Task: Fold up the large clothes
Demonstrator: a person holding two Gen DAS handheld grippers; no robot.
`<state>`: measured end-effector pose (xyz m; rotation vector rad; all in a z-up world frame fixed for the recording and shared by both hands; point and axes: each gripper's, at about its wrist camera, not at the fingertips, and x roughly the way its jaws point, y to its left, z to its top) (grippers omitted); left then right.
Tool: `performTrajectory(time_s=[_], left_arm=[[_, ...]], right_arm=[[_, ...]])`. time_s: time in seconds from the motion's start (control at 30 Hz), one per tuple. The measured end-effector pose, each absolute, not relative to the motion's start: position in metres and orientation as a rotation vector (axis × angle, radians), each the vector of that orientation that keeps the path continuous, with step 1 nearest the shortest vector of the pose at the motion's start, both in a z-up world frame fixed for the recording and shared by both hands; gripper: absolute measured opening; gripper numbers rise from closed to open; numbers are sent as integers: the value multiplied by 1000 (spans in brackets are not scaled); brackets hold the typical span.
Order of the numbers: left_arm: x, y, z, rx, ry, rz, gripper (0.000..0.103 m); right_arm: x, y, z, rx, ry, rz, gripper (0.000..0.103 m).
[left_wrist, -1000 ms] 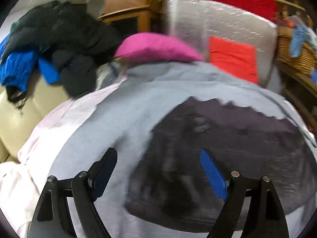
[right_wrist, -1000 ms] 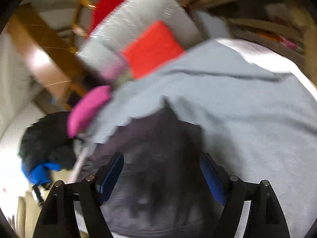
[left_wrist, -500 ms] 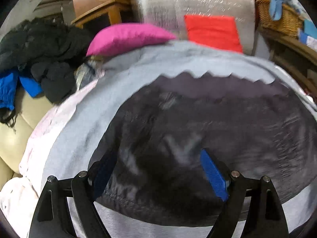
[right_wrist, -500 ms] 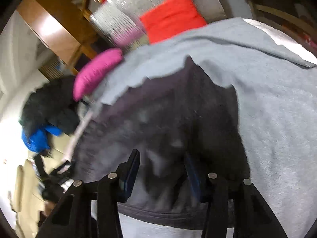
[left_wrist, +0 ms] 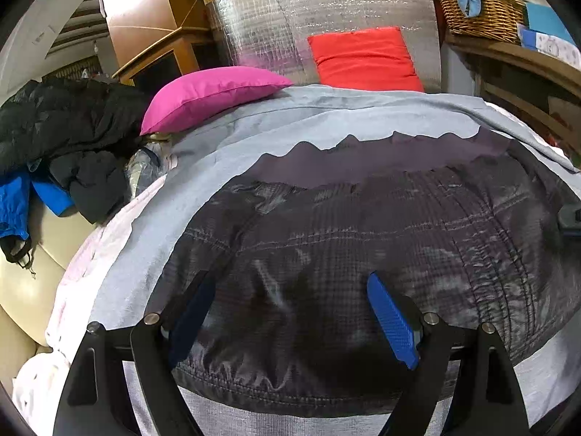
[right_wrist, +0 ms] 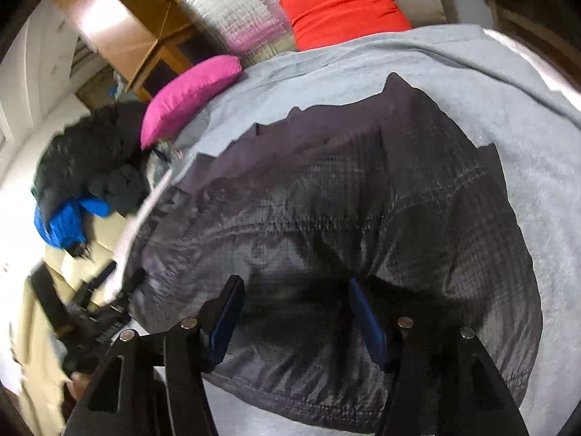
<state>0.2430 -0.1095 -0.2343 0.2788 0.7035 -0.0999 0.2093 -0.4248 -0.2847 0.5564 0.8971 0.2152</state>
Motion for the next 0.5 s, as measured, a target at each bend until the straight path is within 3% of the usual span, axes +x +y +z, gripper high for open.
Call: performTrajectory(time_s=[0.17, 0.33, 0.5], left_arm=[[247, -107, -234, 261, 710, -94, 86], [246, -111, -235, 273, 709, -94, 86], [245, -109, -236, 270, 712, -88, 86]], right_arm=[[201, -424, -267, 567, 809, 263, 64], [217, -411, -290, 479, 939, 184, 68], [217, -410, -287, 481, 936, 197, 71]])
